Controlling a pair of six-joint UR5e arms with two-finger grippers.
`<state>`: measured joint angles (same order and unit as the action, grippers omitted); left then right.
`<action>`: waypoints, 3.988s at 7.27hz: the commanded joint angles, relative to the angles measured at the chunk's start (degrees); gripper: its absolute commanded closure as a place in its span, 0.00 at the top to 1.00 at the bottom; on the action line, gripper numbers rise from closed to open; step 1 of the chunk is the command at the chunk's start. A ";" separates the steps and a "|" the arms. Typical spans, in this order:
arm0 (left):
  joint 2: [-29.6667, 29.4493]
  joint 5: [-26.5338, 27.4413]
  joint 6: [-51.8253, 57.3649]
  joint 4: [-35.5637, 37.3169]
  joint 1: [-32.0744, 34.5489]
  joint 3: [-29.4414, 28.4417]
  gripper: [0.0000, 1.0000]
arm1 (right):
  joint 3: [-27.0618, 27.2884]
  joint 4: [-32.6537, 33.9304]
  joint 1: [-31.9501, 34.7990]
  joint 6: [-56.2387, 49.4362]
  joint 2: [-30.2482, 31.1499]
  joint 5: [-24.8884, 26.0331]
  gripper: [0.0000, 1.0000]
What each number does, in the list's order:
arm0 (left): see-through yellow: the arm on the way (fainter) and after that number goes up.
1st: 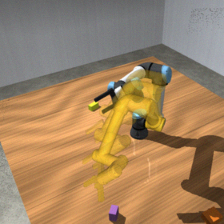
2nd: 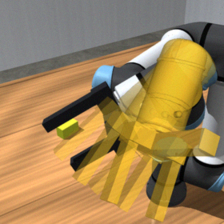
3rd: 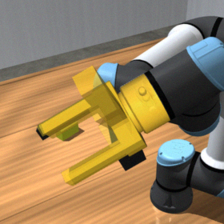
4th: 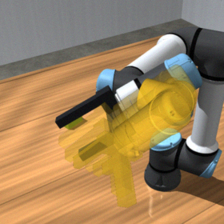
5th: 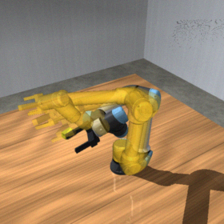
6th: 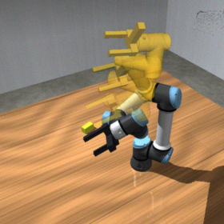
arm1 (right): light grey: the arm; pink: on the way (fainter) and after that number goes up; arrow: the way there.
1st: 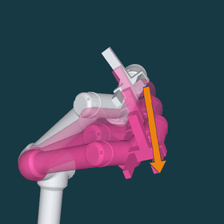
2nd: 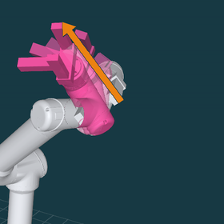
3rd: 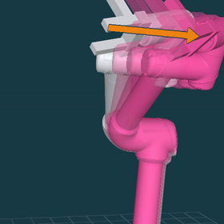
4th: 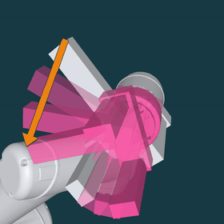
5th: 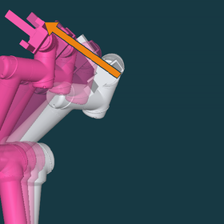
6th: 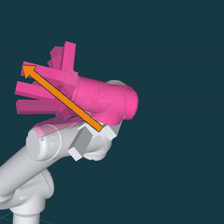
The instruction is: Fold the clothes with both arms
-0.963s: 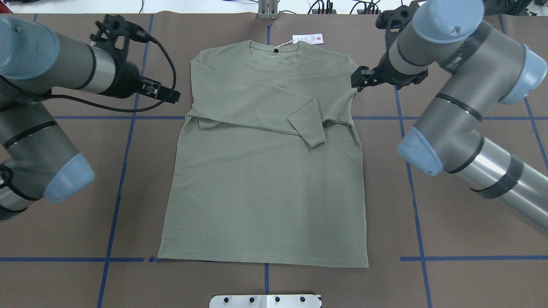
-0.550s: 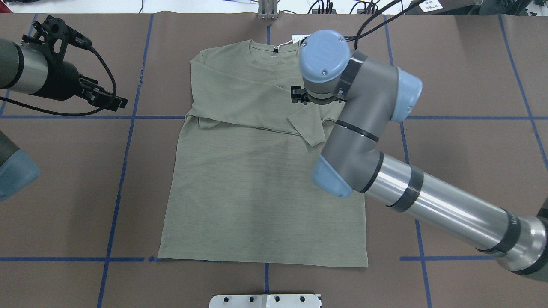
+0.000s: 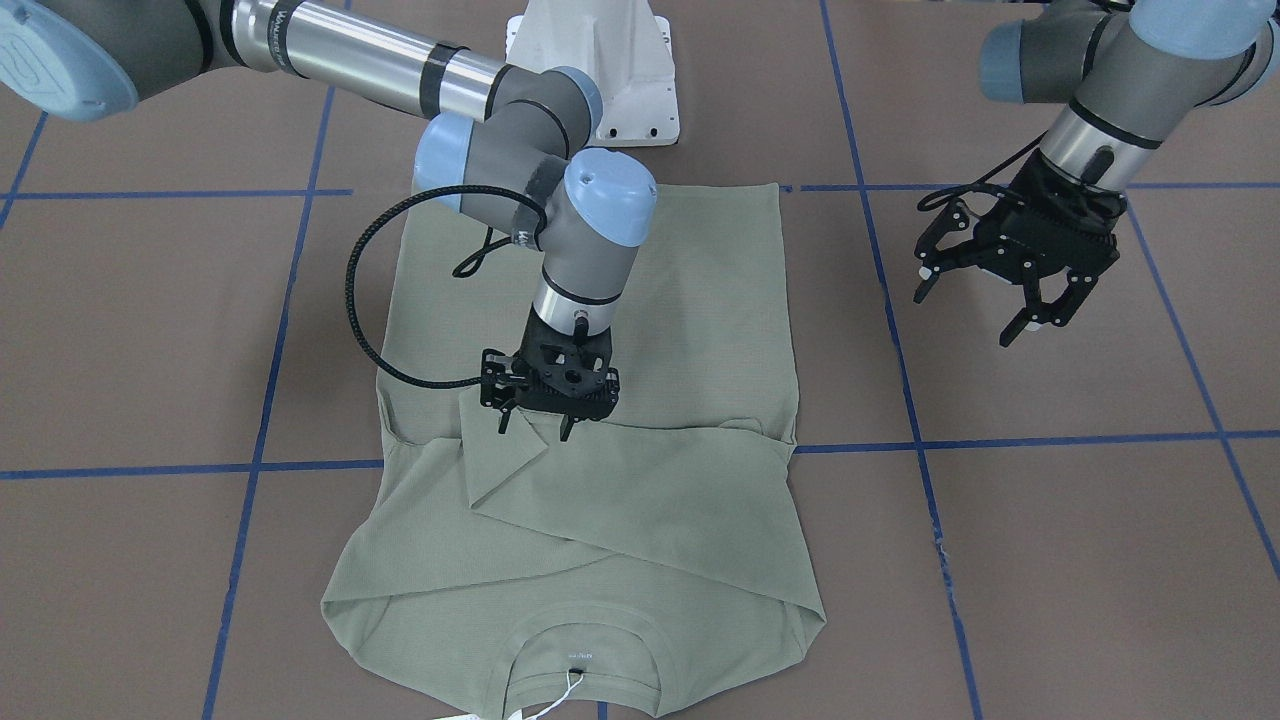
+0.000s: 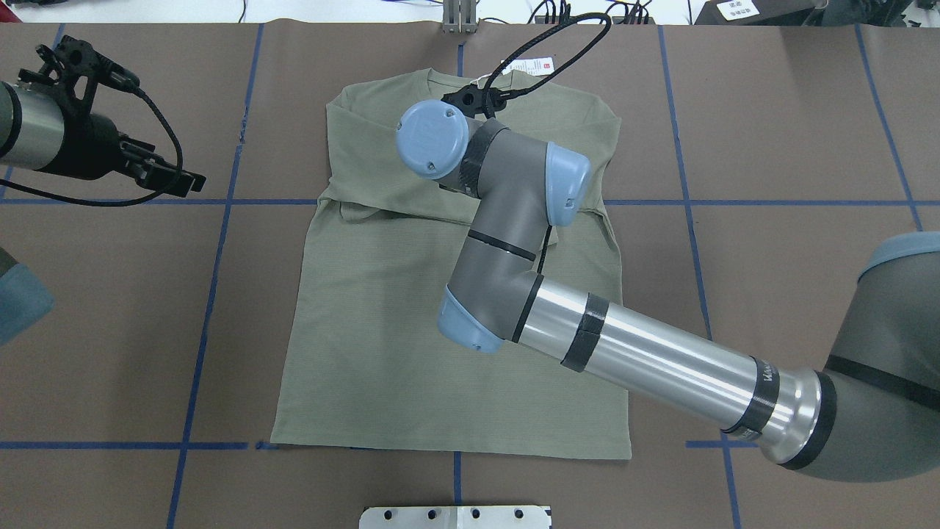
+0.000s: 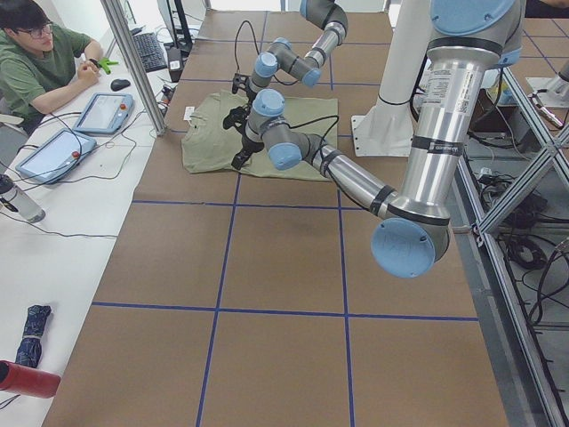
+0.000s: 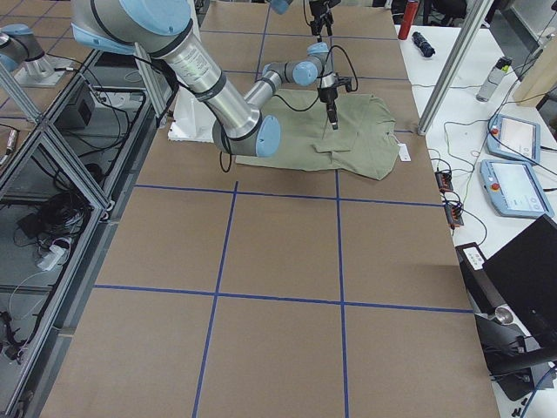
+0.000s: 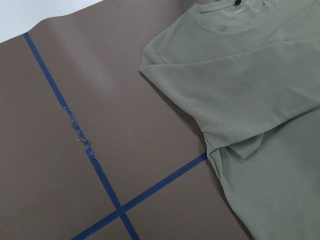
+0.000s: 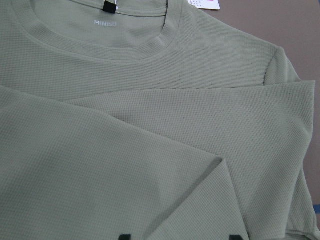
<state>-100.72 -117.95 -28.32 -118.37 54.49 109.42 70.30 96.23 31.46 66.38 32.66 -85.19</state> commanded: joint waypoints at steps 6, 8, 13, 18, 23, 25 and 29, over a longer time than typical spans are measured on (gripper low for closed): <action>0.00 -0.09 0.02 -0.02 0.00 0.00 1.00 | -5.18 -3.33 -2.45 -0.90 -0.14 4.68 0.66; 0.09 -0.09 0.02 -0.02 0.00 -0.08 1.00 | -5.18 -3.25 -2.98 -2.03 -0.05 6.26 0.58; 0.09 -0.09 0.02 -0.02 -0.08 -0.26 1.00 | -5.18 -2.98 -2.98 -5.73 0.65 6.97 0.34; 0.00 -0.09 0.02 -0.02 -0.09 -0.17 1.00 | -2.03 -1.67 -2.28 -6.60 1.26 6.53 0.00; 0.00 -0.09 -1.03 -0.02 -0.17 0.00 1.00 | 11.44 -1.49 2.29 -18.91 14.80 6.53 0.00; 0.00 -0.09 -0.94 -0.02 -0.17 -0.08 1.00 | 11.00 -1.58 2.82 -20.66 14.89 6.88 0.00; -0.18 0.00 -0.86 -0.02 -0.35 -0.17 1.00 | 7.76 -7.84 2.65 -20.43 15.76 8.98 1.00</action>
<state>-100.82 -117.98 -29.21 -118.39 54.21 109.28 79.51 92.98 34.40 44.62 47.79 -76.76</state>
